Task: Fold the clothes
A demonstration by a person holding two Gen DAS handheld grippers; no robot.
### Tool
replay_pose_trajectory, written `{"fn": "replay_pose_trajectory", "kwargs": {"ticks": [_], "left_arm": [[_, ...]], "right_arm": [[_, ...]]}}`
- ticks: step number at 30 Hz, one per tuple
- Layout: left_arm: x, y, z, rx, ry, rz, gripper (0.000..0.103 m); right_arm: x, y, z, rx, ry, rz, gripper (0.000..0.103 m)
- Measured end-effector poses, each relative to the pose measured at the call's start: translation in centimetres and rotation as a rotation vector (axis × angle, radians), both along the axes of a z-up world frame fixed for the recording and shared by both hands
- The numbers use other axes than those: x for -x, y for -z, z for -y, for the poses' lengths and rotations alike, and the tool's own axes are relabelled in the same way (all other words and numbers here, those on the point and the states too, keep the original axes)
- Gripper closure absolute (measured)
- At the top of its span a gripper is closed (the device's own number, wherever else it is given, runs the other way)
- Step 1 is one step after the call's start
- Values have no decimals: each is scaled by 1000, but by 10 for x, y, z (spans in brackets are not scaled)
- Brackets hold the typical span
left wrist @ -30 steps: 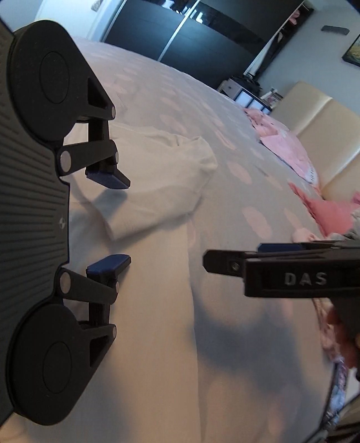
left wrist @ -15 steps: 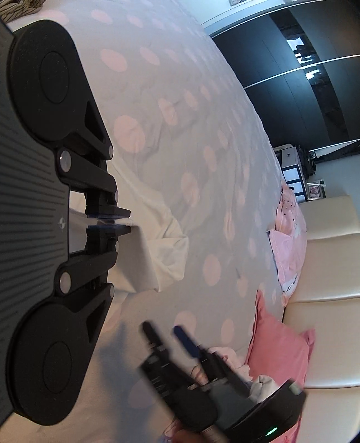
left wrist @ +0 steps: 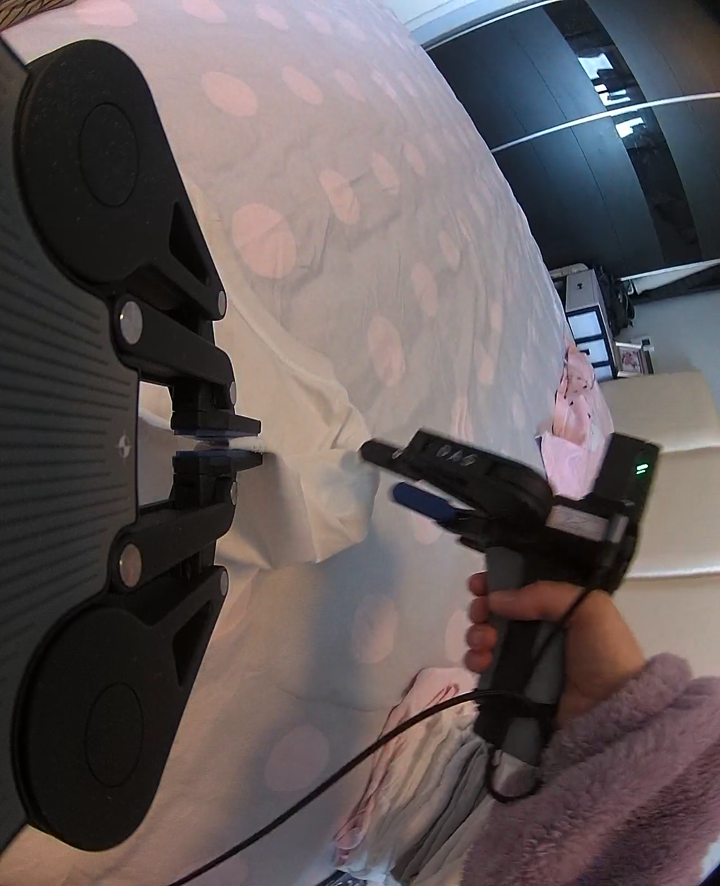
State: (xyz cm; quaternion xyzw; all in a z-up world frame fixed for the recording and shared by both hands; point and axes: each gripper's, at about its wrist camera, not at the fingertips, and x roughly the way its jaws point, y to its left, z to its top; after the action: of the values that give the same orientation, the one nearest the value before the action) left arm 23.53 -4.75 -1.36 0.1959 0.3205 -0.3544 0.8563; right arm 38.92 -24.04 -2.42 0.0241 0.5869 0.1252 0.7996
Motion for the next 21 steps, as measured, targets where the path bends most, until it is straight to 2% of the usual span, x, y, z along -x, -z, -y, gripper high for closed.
{"fn": "replay_pose_trajectory", "kwargs": {"ticks": [1, 2, 3, 6, 9, 12, 14, 16, 18, 20, 21], "left_arm": [[-4, 0, -4, 8, -14, -8, 101], [-10, 1, -9, 11, -38, -14, 102], [-15, 1, -15, 13, -65, -18, 102], [-42, 9, -43, 32, -194, -81, 102], [-59, 24, -64, 37, -274, -179, 102], [-61, 38, -65, 10, -289, -191, 102], [-64, 41, -66, 30, -302, -202, 102], [-65, 38, -68, 52, -312, -207, 101], [-65, 34, -72, 74, -324, -198, 97], [-66, 32, -77, 90, -339, -210, 95], [-68, 32, -82, 96, -345, -219, 89]], "right_arm": [[-3, 5, -1, -8, -4, -16, 83], [-5, 10, -1, -9, -3, -25, 94], [-8, 12, 0, -6, 7, -20, 97], [-18, 20, 3, -40, 49, 5, 98], [-24, 28, -3, -86, 47, 12, 98], [-27, 33, -11, -85, 51, 41, 95], [-29, 32, -12, -69, 68, 75, 89], [-30, 28, -8, -37, 100, 113, 79], [-27, 21, -1, -38, 115, 138, 79], [-22, 14, 5, -46, 121, 154, 75], [-18, 10, 7, -43, 121, 160, 70]]}}
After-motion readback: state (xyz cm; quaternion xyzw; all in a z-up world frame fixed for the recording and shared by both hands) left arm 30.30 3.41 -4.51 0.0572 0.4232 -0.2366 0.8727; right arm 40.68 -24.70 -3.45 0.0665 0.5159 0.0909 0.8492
